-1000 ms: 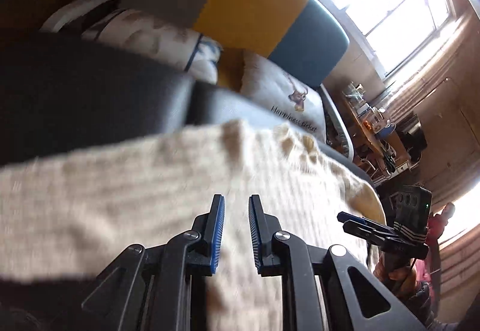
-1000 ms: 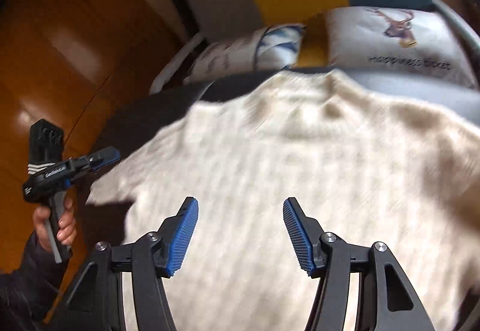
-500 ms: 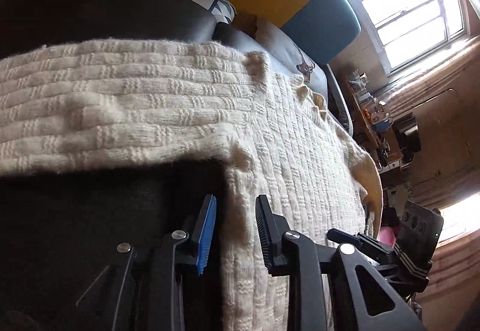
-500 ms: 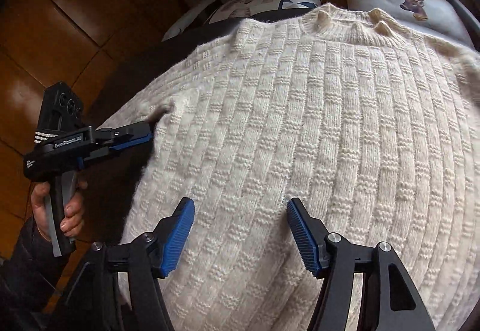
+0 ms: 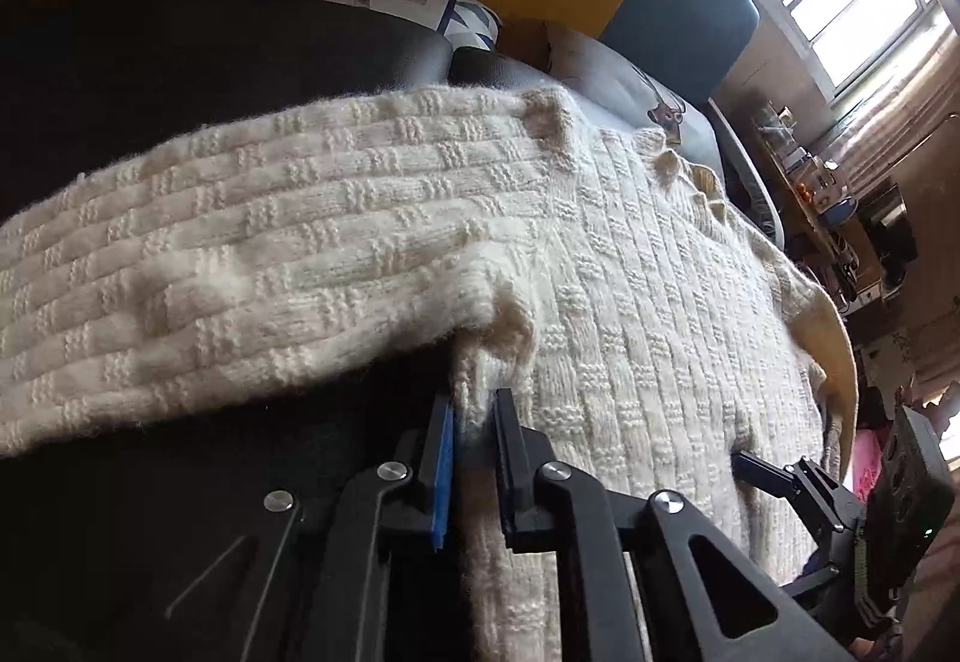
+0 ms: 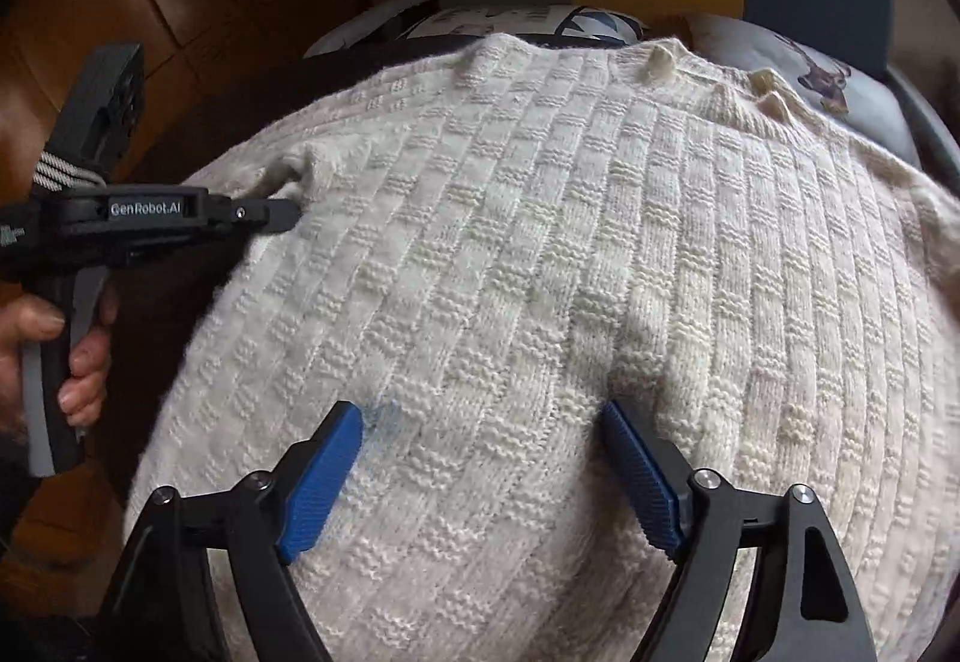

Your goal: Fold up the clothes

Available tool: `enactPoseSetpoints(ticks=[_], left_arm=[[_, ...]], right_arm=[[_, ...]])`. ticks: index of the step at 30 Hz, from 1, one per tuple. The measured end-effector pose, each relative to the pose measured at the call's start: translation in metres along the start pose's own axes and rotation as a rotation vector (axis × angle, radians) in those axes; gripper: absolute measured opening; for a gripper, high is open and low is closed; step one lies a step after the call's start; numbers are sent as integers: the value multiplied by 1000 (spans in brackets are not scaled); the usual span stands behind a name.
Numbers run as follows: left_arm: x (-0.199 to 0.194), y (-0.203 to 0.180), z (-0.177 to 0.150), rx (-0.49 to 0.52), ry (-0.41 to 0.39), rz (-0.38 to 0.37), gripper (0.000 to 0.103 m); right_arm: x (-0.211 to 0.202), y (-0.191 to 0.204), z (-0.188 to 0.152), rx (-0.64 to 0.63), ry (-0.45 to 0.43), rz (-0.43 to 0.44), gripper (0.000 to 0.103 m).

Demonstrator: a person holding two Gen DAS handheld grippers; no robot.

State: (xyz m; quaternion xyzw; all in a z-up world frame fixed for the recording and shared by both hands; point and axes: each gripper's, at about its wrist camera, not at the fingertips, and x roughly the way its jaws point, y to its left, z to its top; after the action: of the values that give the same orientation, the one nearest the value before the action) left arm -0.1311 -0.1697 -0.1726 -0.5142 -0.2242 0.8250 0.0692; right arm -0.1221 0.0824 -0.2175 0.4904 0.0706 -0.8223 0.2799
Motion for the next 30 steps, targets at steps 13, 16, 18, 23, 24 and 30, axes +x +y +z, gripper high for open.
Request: enactPoseSetpoints(ticks=[13,16,18,23,24,30], left_arm=[[-176,234,-66,-449,-278,323,21],[-192,288,-73,-539,-289,386,22],[-194,308,-73,-550,-295,365,24],[-172,322,-57,-503,-277,305,26],[-167,323,-53,-496,-273,299,26],[-146,322,-31,-425,-249,360,29]], right_arm=[[-16,22,20,71,-55,105,93],[-11,40,34,50,-61,130,93],[-6,51,45,28,-56,138,93],[10,68,81,-23,-55,142,93],[12,70,88,-31,-58,140,93],[20,69,125,-19,-75,131,93]])
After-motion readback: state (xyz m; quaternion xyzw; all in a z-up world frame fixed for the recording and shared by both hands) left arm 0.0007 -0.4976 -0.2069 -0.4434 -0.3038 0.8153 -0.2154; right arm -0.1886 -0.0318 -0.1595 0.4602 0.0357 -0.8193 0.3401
